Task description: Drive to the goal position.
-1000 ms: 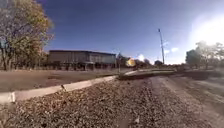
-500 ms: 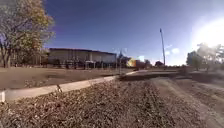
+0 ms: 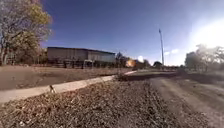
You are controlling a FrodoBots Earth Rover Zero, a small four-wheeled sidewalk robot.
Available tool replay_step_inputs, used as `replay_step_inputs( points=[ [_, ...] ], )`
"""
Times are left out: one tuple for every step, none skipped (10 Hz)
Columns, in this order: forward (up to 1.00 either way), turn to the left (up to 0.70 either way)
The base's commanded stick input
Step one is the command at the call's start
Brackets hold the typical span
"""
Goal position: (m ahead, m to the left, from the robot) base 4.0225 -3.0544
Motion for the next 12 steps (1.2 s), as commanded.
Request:
replay_step_inputs(
  points=[
    [0.44, 0.00],
    [0.44, 0.00],
    [0.44, 0.00],
    [0.44, 0.00],
    [0.44, 0.00],
    [0.44, 0.00],
    [0.44, -0.06],
    [0.44, -0.15],
    [0.44, -0.43],
    [0.44, -0.43],
    [0.44, -0.41],
    [0.44, -0.40]
  ],
)
